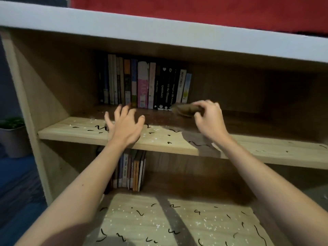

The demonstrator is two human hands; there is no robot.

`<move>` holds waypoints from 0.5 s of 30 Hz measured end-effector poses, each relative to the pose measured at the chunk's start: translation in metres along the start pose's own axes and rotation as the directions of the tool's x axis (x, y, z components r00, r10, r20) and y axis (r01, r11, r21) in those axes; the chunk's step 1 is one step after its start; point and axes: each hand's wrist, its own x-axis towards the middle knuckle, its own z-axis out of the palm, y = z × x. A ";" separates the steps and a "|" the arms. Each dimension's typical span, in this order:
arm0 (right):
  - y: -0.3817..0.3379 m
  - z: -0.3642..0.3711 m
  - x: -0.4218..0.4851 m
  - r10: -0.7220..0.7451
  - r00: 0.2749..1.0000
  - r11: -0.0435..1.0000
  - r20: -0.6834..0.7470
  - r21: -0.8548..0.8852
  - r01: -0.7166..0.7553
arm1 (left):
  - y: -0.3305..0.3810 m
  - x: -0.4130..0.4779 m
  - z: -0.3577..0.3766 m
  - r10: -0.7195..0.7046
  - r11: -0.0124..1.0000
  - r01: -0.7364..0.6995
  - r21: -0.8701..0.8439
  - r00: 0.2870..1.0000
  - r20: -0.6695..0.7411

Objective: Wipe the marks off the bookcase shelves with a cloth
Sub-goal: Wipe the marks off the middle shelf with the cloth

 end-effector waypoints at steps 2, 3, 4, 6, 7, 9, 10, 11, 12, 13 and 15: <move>0.013 0.012 0.052 0.124 0.987 0.992 0.103 -0.046 -0.120 | 0.000 -0.002 -0.001 -0.014 1.000 0.014 -0.008 1.000 -0.017; 0.016 0.021 0.073 0.176 0.971 0.983 0.164 -0.087 -0.164 | 0.000 -0.002 -0.002 -0.021 1.000 0.021 -0.015 1.000 -0.019; 0.018 0.031 0.090 0.195 0.957 0.977 0.215 -0.129 -0.171 | 0.001 -0.001 -0.003 -0.035 0.999 0.034 -0.026 0.999 -0.024; 0.030 0.047 0.107 0.202 0.933 0.964 0.299 -0.226 -0.137 | 0.004 -0.001 -0.003 -0.041 0.998 0.040 -0.037 0.999 -0.023; 0.035 0.058 0.114 0.187 0.923 0.961 0.335 -0.259 -0.101 | 0.003 -0.001 -0.003 -0.044 0.998 0.043 -0.042 0.998 -0.042; 0.046 0.073 0.120 0.168 0.912 0.944 0.373 -0.329 -0.040 | 0.002 -0.001 -0.002 -0.031 0.997 0.025 -0.066 0.996 -0.088; 0.052 0.082 0.122 0.171 0.904 0.931 0.392 -0.363 -0.019 | 0.002 -0.002 -0.001 -0.021 0.997 0.014 -0.072 0.994 -0.106; 0.055 0.090 0.125 0.174 0.894 0.919 0.414 -0.395 0.004 | 0.001 -0.002 -0.001 -0.009 0.997 -0.001 -0.076 0.992 -0.128; 0.056 0.096 0.126 0.166 0.881 0.913 0.442 -0.407 0.032 | 0.000 -0.002 0.000 -0.007 0.996 -0.006 -0.085 0.989 -0.149; 0.054 0.102 0.130 0.150 0.868 0.907 0.474 -0.416 0.070 | 0.000 -0.001 0.000 -0.015 0.996 -0.001 -0.093 0.986 -0.164; 0.041 0.103 0.131 0.114 0.830 0.915 0.546 -0.384 0.127 | 0.000 -0.002 0.000 -0.027 0.995 0.012 -0.095 0.985 -0.168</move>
